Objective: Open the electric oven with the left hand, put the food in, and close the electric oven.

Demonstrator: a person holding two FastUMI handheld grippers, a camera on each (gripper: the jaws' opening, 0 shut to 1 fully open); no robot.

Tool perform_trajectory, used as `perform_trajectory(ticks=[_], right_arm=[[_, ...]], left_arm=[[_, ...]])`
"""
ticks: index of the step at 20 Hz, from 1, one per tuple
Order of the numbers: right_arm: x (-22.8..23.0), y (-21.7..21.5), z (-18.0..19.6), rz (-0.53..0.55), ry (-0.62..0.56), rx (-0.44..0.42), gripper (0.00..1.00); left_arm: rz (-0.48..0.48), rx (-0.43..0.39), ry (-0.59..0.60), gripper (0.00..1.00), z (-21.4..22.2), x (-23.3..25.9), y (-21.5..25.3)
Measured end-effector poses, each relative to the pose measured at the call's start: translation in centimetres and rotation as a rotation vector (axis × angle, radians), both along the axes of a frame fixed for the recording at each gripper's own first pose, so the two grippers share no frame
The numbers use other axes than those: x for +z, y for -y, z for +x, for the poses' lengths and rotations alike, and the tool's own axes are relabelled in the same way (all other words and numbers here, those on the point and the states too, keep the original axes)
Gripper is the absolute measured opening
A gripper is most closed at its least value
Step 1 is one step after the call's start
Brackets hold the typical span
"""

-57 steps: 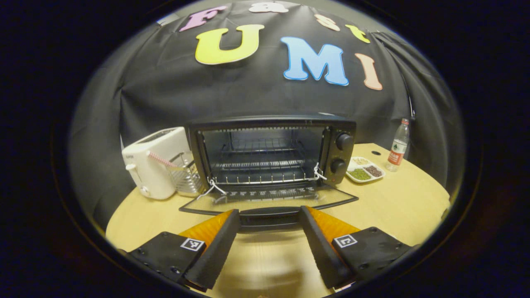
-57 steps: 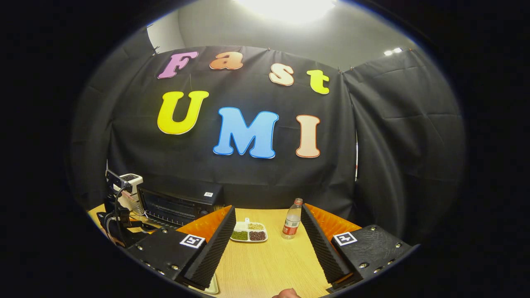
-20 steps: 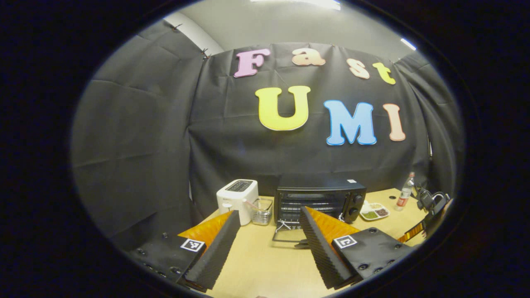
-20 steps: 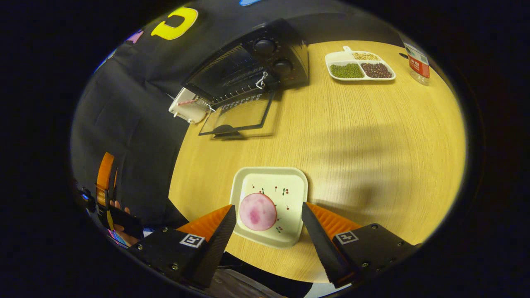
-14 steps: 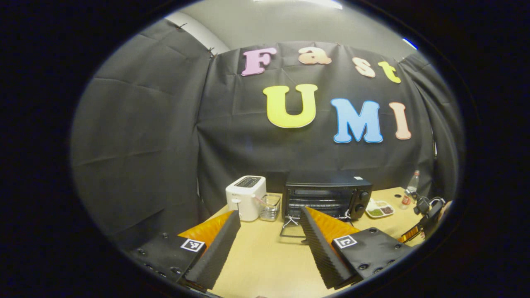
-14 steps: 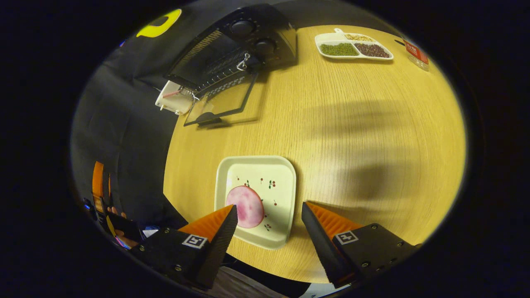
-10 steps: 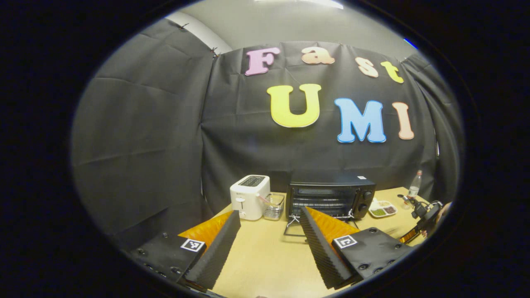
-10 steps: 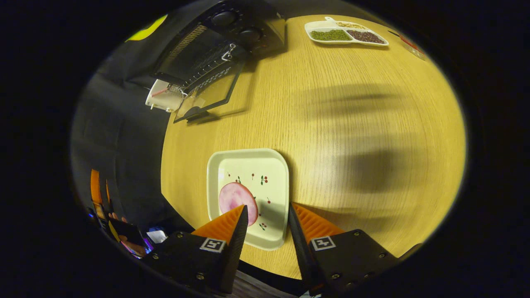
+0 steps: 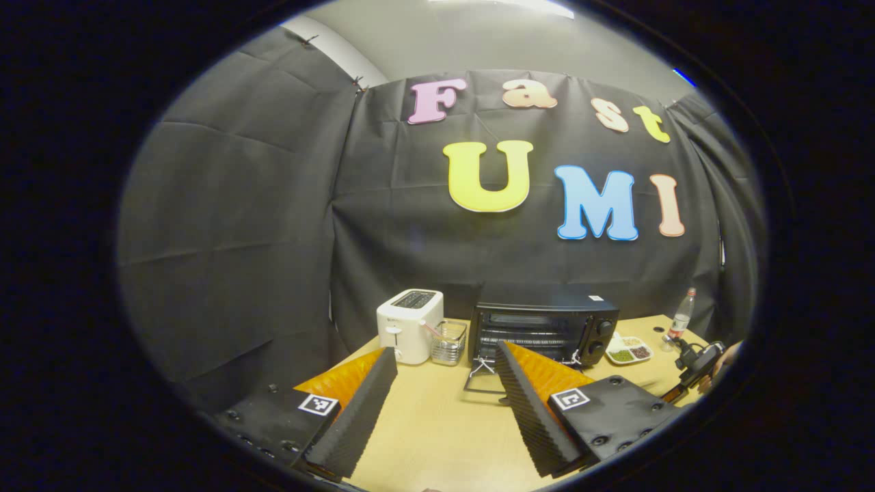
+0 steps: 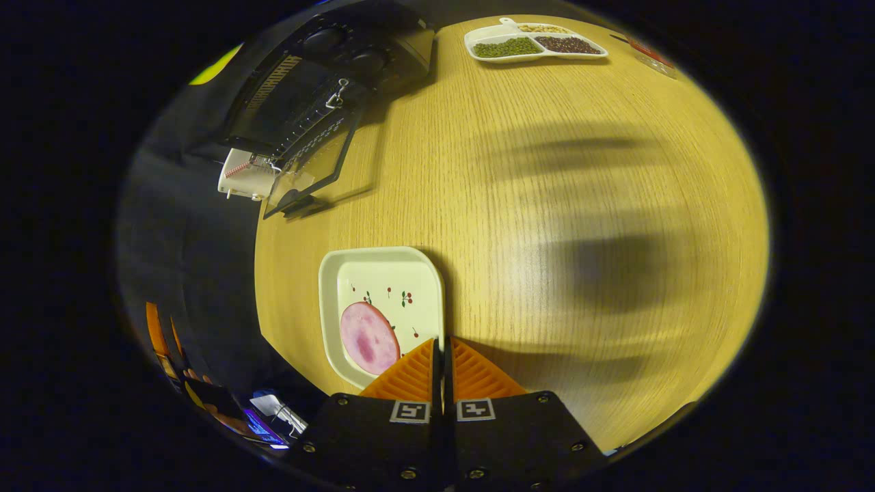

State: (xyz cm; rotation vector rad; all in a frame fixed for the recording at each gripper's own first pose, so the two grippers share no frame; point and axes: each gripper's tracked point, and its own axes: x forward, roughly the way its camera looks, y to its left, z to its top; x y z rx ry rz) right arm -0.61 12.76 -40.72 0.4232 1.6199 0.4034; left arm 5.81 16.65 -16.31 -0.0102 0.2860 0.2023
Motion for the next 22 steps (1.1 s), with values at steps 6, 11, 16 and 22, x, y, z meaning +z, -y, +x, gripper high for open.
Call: perform_trajectory(ticks=[6,11,16,22], right_arm=[[1.7,-1.9,0.9,0.08,0.042,-0.058,0.0],[4.9,-4.6,3.0,0.156,0.061,-0.189,0.0],[6.5,-7.1,7.2,0.146,0.128,-0.378,0.0],[7.5,-10.1,12.4,0.172,0.163,-0.6,0.0]], left_arm=[[-0.001,-0.017,0.017,0.97,0.5,0.4,0.4],[-0.026,-0.033,0.009,0.97,0.8,-0.7,0.9],[-0.048,-0.047,0.011,1.0,2.0,-1.3,0.4],[-0.049,-0.07,0.011,1.0,3.6,-1.9,-1.5]])
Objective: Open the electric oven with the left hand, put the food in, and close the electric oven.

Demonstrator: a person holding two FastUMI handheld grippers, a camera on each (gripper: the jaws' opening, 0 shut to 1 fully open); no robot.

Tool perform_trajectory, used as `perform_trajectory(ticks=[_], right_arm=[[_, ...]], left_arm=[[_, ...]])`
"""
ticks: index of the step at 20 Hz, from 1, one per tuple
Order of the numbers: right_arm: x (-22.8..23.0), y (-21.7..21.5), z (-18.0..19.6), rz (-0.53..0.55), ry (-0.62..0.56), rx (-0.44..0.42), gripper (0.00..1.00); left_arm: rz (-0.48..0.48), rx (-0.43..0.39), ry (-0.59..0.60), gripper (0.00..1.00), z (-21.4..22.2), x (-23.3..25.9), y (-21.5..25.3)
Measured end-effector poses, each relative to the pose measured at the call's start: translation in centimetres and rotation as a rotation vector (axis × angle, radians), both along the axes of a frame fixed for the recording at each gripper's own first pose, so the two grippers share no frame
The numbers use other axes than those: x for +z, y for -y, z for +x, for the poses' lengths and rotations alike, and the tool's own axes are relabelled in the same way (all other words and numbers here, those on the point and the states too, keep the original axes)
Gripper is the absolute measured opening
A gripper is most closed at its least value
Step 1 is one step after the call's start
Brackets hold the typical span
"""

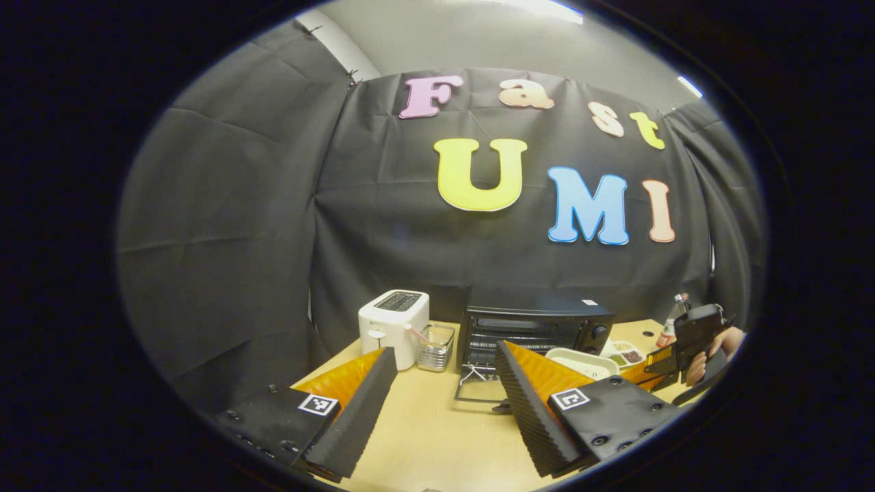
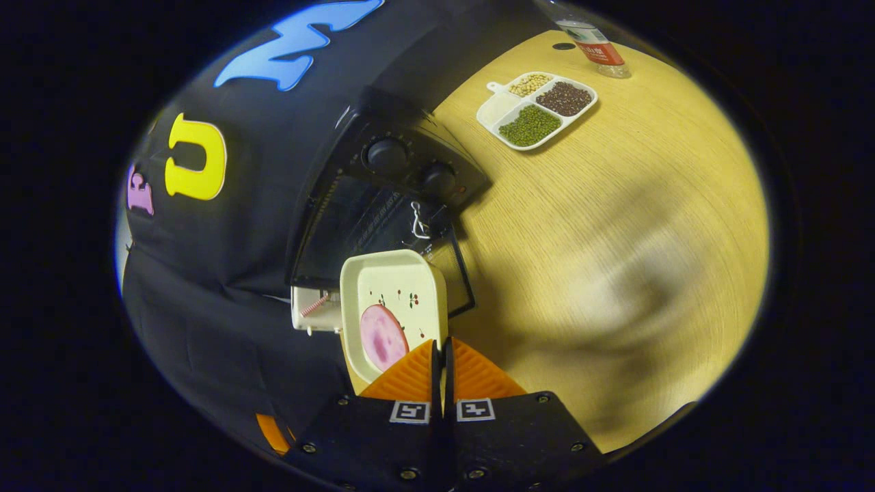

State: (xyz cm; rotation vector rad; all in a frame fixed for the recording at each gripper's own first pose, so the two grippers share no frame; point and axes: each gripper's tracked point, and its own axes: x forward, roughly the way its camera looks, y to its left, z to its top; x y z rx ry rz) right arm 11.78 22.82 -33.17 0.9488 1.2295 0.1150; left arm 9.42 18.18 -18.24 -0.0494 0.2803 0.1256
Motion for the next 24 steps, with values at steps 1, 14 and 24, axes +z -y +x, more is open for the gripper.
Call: perform_trajectory(ticks=[1,14,24], right_arm=[[-0.1,-0.4,0.6,0.001,-0.003,-0.025,0.0],[-2.5,-6.8,9.4,0.072,-0.048,-0.383,0.0],[-5.1,-8.4,14.3,0.071,-0.035,-0.575,0.01]], left_arm=[[0.0,-0.003,-0.001,1.0,0.3,-0.1,-0.3],[0.0,-0.005,-0.045,1.0,2.4,-2.3,-3.8],[0.025,0.031,-0.098,1.0,1.7,-3.9,-5.3]])
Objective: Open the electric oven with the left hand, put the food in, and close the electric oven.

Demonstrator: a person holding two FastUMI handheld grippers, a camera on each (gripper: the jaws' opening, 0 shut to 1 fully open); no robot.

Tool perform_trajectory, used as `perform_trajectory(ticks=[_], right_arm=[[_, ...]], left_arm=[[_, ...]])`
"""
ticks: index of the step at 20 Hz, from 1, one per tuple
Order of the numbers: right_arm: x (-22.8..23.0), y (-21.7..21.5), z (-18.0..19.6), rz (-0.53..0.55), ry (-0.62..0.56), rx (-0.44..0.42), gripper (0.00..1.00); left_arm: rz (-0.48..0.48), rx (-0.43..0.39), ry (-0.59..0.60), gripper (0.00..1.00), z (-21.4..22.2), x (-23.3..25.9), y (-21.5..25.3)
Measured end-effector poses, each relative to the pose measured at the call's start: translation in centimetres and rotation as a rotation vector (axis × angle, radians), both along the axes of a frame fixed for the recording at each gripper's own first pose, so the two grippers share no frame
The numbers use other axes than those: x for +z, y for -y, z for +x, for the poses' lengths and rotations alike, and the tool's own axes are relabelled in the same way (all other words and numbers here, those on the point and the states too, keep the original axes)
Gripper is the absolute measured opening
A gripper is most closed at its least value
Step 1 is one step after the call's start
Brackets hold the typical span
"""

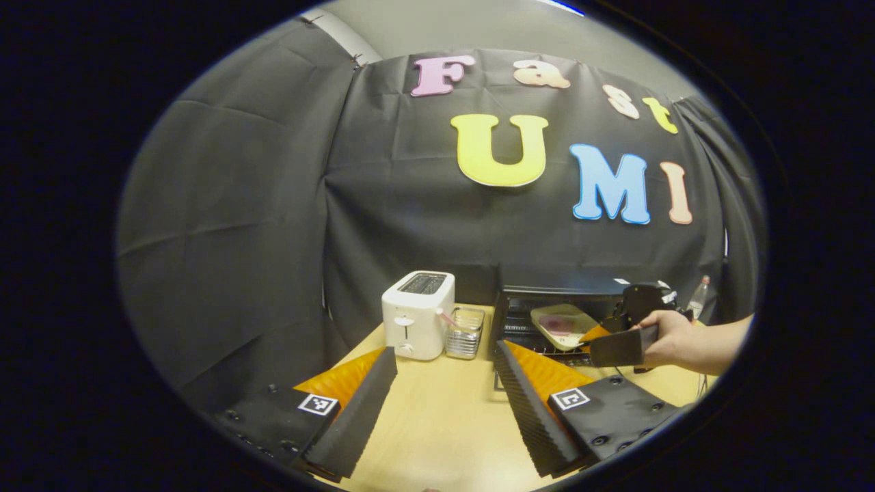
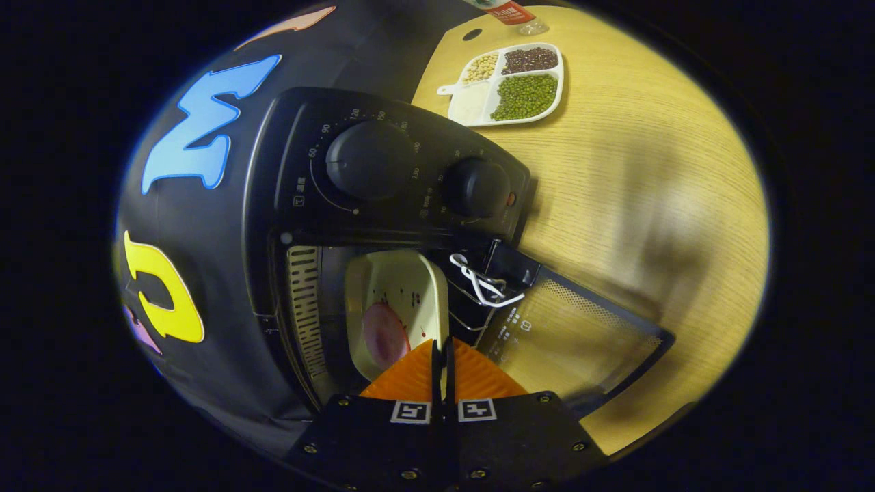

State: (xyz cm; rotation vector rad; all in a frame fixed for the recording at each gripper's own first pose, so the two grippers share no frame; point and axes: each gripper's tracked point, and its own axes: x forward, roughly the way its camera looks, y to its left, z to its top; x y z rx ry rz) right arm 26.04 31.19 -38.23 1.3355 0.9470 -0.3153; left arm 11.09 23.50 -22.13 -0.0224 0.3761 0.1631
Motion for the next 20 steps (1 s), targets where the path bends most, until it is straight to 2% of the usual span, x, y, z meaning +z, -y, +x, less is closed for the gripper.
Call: perform_trajectory(ticks=[3,6,7,8,9,11,12,17,18,20], right_arm=[[0.6,-0.8,0.8,0.048,0.035,-0.009,0.02],[1.7,-0.7,1.2,0.046,0.097,0.013,0.09],[2.4,-0.9,1.1,0.052,0.115,0.023,0.16],[2.9,-0.9,1.0,0.065,0.13,0.034,0.28],[3.4,-0.9,0.8,0.084,0.141,0.053,0.35],[3.9,-0.8,-0.1,0.069,0.15,0.105,1.0],[4.2,-0.2,-0.6,0.044,0.168,0.132,0.97],[7.0,2.4,-3.3,-0.074,0.254,0.27,0.97],[7.8,3.2,-3.8,-0.106,0.281,0.299,0.97],[9.7,4.9,-4.8,-0.175,0.344,0.347,0.97]], left_arm=[[0.01,0.006,0.001,1.0,-0.1,0.1,0.0],[0.002,0.008,0.004,1.0,0.1,0.3,0.4],[0.0,0.004,0.007,1.0,0.2,0.3,0.7],[0.001,-0.002,0.009,1.0,0.4,0.4,1.0],[0.0,-0.01,0.012,1.0,0.5,0.4,1.4],[-0.005,-0.027,0.012,1.0,0.9,0.1,2.4],[-0.01,-0.035,0.013,1.0,1.1,0.1,2.9],[-0.038,-0.095,0.011,1.0,1.6,-0.9,6.3],[-0.044,-0.109,0.004,0.98,1.7,-1.2,7.0],[-0.055,-0.138,-0.012,1.0,1.9,-2.2,8.5]])
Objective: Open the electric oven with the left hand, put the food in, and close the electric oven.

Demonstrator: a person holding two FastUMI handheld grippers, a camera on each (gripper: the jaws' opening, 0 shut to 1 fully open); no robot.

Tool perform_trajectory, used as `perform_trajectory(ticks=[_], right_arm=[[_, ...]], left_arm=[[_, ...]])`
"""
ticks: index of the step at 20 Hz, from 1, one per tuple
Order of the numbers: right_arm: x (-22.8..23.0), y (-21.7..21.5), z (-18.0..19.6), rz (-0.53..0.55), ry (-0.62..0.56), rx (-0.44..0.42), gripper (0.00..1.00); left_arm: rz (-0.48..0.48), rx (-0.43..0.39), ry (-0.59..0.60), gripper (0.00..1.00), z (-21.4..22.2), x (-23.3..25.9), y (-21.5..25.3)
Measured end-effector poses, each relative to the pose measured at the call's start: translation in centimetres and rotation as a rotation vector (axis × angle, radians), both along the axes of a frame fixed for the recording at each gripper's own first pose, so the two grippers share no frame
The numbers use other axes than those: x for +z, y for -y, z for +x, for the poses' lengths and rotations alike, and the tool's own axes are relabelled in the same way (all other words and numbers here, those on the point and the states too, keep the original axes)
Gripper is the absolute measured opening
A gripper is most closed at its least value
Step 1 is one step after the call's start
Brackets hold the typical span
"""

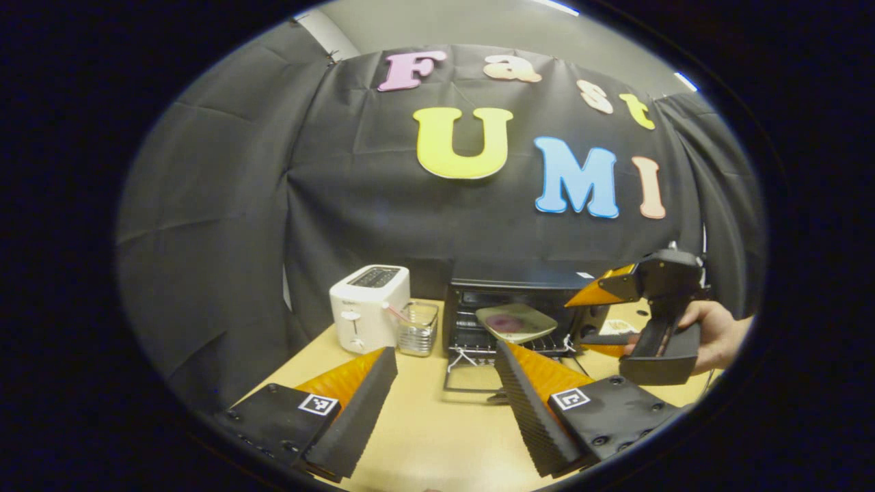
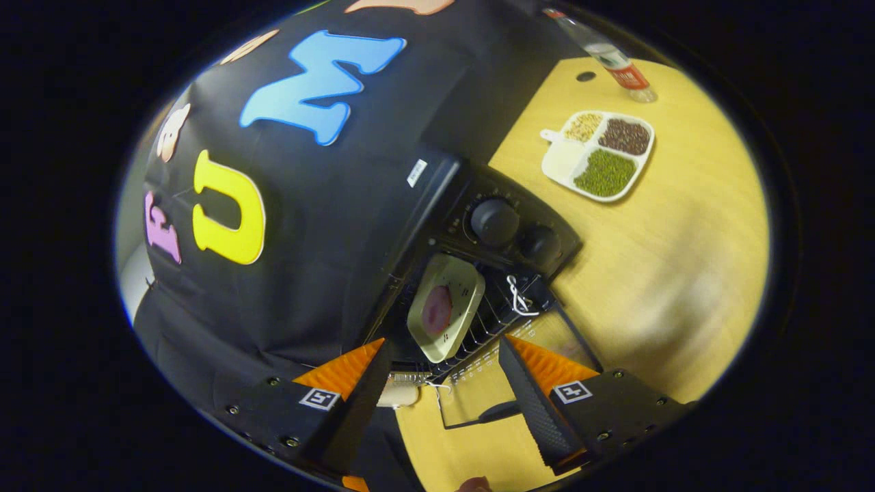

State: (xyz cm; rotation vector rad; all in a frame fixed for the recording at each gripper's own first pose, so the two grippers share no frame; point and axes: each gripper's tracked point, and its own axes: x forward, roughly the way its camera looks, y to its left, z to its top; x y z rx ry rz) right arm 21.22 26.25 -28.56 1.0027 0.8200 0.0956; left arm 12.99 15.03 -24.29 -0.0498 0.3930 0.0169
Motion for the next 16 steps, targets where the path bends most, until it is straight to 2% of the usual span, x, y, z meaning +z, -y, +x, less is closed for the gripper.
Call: perform_trajectory(ticks=[5,8,11,13,16], right_arm=[[3.2,4.6,-2.6,-0.177,0.145,0.057,0.97],[4.2,6.8,-4.0,-0.251,0.177,0.07,0.97],[5.2,9.7,-5.2,-0.346,0.213,0.069,0.97],[6.3,11.7,-5.6,-0.41,0.265,0.04,0.98],[7.4,14.9,-6.7,-0.523,0.311,-0.001,0.98]], left_arm=[[-0.034,-0.076,-0.06,1.0,0.8,-3.3,4.0],[-0.048,-0.117,-0.103,0.98,1.4,-5.7,6.2],[-0.083,-0.153,-0.161,0.98,1.6,-8.3,8.3],[-0.096,-0.17,-0.202,1.0,1.6,-10.0,9.3],[-0.089,-0.209,-0.25,0.98,1.4,-12.5,10.9]])
